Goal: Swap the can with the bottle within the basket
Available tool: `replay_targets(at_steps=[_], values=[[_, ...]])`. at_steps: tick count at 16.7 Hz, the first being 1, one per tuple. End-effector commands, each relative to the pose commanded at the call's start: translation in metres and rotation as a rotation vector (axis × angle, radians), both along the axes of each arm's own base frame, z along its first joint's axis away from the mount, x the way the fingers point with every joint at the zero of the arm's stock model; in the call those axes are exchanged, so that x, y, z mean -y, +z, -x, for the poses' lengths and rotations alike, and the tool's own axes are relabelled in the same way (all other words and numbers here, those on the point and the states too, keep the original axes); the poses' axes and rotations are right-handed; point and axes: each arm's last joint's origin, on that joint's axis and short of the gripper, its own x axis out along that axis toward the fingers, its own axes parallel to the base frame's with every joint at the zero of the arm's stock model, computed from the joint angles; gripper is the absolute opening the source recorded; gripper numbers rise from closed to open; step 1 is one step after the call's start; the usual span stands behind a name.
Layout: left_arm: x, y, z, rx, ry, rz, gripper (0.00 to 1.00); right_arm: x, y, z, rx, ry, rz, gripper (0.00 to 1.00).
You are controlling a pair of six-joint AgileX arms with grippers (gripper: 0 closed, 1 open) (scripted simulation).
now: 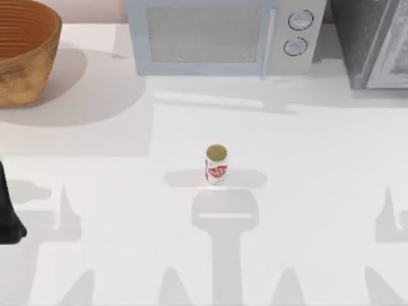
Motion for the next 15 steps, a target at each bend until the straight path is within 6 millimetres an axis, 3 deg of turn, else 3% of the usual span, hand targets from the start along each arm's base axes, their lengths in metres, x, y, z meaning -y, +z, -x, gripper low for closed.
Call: replay_targets(at_steps=[7,15], values=[[-0.003,-0.004,-0.008,-0.050,0.011,-0.003,1.00,0.000,0.000,0.000,0.000,0.000,0.000,1.00],[-0.019,-0.004,-0.038,-0.089,0.006,-0.016,1.00,0.000,0.000,0.000,0.000,0.000,0.000,1.00]])
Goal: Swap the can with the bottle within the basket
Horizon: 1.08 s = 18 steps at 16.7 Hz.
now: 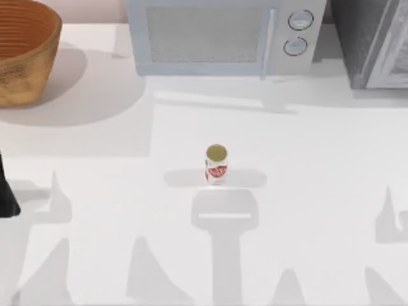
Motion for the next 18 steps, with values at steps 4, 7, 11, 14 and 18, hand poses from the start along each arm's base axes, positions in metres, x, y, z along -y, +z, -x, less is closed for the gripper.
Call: replay_targets(at_steps=[4,7,11,14,18], values=[[-0.013,-0.007,-0.018,-0.014,-0.009,-0.007,1.00,0.000,0.000,0.000,0.000,0.000,0.000,1.00],[-0.025,-0.016,-0.030,-0.024,-0.016,-0.011,1.00,0.000,0.000,0.000,0.000,0.000,0.000,1.00],[-0.040,-0.034,-0.041,-0.041,-0.023,-0.013,1.00,0.000,0.000,0.000,0.000,0.000,0.000,1.00],[-0.050,-0.050,-0.044,-0.059,-0.025,-0.009,1.00,0.000,0.000,0.000,0.000,0.000,0.000,1.00],[-0.059,-0.069,-0.043,-0.086,-0.025,0.001,1.00,0.000,0.000,0.000,0.000,0.000,0.000,1.00]])
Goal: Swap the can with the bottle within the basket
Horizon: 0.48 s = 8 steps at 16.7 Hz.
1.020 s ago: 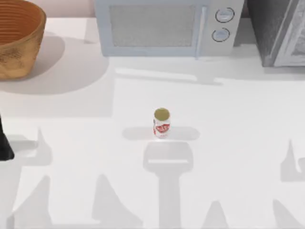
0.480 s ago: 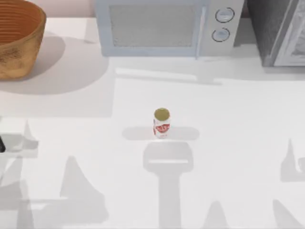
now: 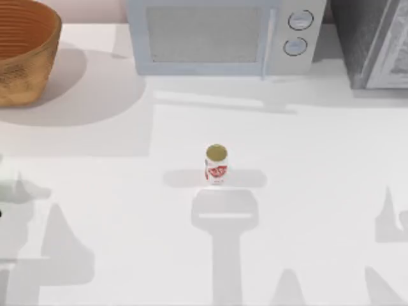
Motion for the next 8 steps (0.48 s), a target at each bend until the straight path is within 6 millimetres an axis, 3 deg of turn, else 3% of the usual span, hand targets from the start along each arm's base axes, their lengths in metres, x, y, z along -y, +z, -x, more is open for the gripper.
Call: replay_targets(at_steps=[8], values=[[-0.006,-0.015,0.004,-0.026,0.002,0.014,1.00,0.000,0.000,0.000,0.000,0.000,0.000,1.00]])
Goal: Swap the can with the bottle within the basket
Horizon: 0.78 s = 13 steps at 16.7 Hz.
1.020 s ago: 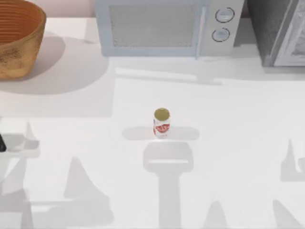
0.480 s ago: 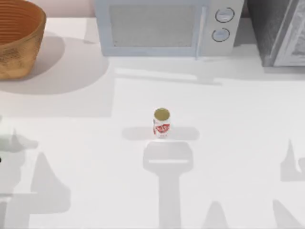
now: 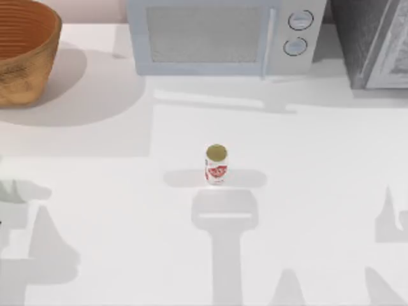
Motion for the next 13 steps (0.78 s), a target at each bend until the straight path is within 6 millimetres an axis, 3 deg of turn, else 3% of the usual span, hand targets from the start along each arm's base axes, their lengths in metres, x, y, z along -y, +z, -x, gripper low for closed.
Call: replay_targets(at_steps=[5,13], values=[[0.000,-0.001,-0.004,-0.001,-0.001,0.000,1.00,0.000,0.000,0.000,0.000,0.000,0.000,1.00],[0.001,-0.012,-0.057,0.000,0.000,0.000,1.00,0.000,0.000,0.000,0.000,0.000,0.000,1.00]])
